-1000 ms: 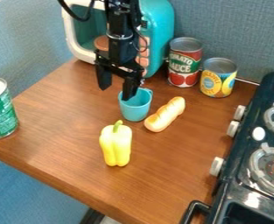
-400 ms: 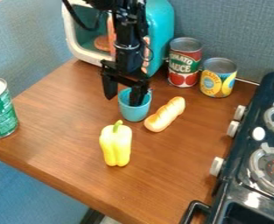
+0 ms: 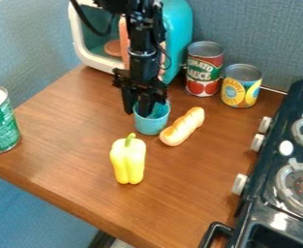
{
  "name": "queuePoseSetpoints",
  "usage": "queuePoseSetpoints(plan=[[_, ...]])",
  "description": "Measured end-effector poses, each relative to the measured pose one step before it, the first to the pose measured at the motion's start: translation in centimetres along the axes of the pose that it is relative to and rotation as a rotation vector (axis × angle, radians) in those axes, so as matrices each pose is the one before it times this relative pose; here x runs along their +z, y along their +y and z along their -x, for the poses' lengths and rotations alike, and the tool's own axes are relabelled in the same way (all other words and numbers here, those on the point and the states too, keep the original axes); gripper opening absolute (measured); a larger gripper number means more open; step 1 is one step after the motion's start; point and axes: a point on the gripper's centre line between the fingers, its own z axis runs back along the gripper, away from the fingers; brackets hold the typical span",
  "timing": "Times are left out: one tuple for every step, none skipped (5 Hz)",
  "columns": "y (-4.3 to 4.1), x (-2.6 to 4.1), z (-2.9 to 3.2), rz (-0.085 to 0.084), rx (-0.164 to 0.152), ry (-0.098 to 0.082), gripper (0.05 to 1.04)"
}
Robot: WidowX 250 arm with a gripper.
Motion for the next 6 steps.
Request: queuePoseSetpoints(plan=[[-0.559, 0.074, -0.05, 0.0008, -0.0193, -0.0004, 0.163], [-0.025, 0.0, 0.022, 0.0016, -0.0025, 0.0014, 0.091], [-0.015, 0.351, 0.629, -0.0015, 0.0182, -0.0152, 0.088], [0.808, 2.791, 0.866, -0.0196, 0.016, -0.0623, 0.088], [3.169, 2.302, 1.394, -0.0082, 0.0906, -0.0285, 0.088], [2.801, 0.438, 0.991, 0.0057, 0.071, 0.022, 0.088]])
